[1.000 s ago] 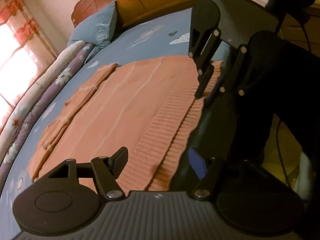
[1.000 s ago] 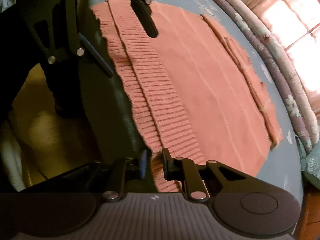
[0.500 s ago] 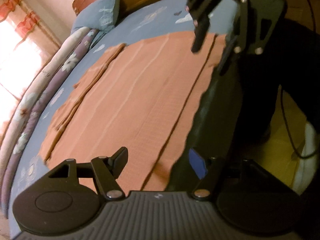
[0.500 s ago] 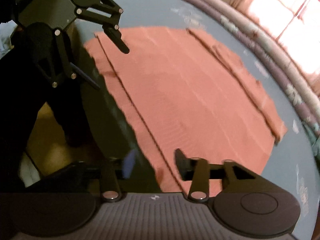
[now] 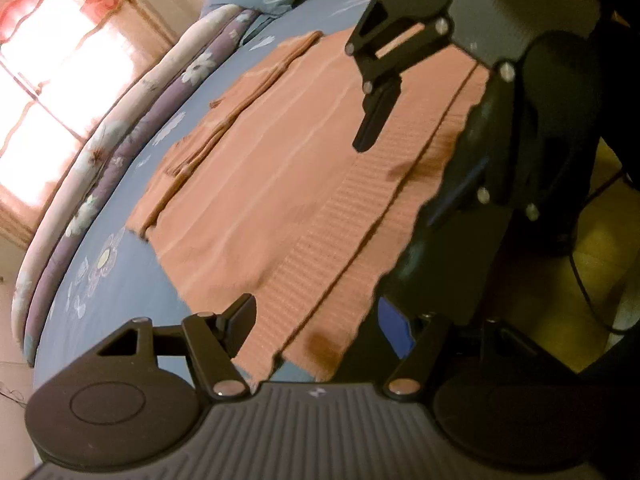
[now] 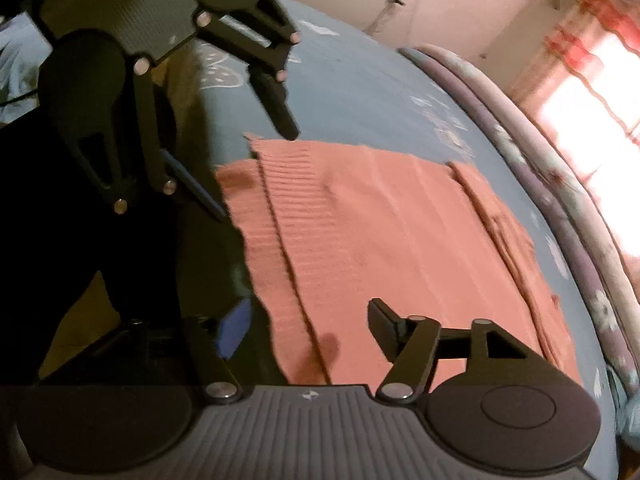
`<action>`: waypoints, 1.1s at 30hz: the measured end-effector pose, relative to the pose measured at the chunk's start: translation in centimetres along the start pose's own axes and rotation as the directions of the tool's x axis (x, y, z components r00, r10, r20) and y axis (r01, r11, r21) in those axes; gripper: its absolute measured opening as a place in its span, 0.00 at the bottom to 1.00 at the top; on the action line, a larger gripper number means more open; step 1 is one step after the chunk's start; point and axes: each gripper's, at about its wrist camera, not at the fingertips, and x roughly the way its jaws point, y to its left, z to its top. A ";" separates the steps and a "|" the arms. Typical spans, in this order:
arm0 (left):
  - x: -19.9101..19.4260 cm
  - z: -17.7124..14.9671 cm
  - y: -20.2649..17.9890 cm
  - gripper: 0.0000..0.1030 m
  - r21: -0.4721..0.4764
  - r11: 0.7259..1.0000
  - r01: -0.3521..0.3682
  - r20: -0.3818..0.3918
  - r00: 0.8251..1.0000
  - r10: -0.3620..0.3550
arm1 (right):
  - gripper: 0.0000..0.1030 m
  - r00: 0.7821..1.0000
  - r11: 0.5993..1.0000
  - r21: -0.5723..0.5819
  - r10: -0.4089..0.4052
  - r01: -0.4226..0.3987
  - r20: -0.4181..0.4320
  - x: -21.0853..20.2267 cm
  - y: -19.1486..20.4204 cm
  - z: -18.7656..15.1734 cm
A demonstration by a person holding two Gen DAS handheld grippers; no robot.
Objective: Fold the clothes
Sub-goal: 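Grasp the ribbed hem with both grippers side by side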
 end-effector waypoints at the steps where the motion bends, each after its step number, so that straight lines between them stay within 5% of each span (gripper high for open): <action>1: -0.1 -0.2 0.1 0.67 -0.005 1.000 -0.006 0.002 1.000 0.006 | 0.69 1.000 1.000 -0.017 -0.008 0.008 -0.008 0.4 0.3 0.2; 11: -0.2 -0.5 -0.8 0.72 0.011 1.000 -0.019 0.063 0.998 0.019 | 0.73 0.978 0.978 0.044 -0.201 0.204 -0.054 0.8 0.5 0.3; 23: 1.0 0.6 -1.3 0.72 0.039 0.999 -0.026 0.075 0.997 0.023 | 0.73 0.972 0.967 0.104 -0.228 0.233 -0.058 1.0 -0.3 -0.2; 33: 0.9 0.7 -1.4 0.72 0.028 0.999 -0.014 0.095 0.995 0.012 | 0.72 0.963 0.964 0.019 -0.264 0.265 -0.049 2.8 0.9 0.6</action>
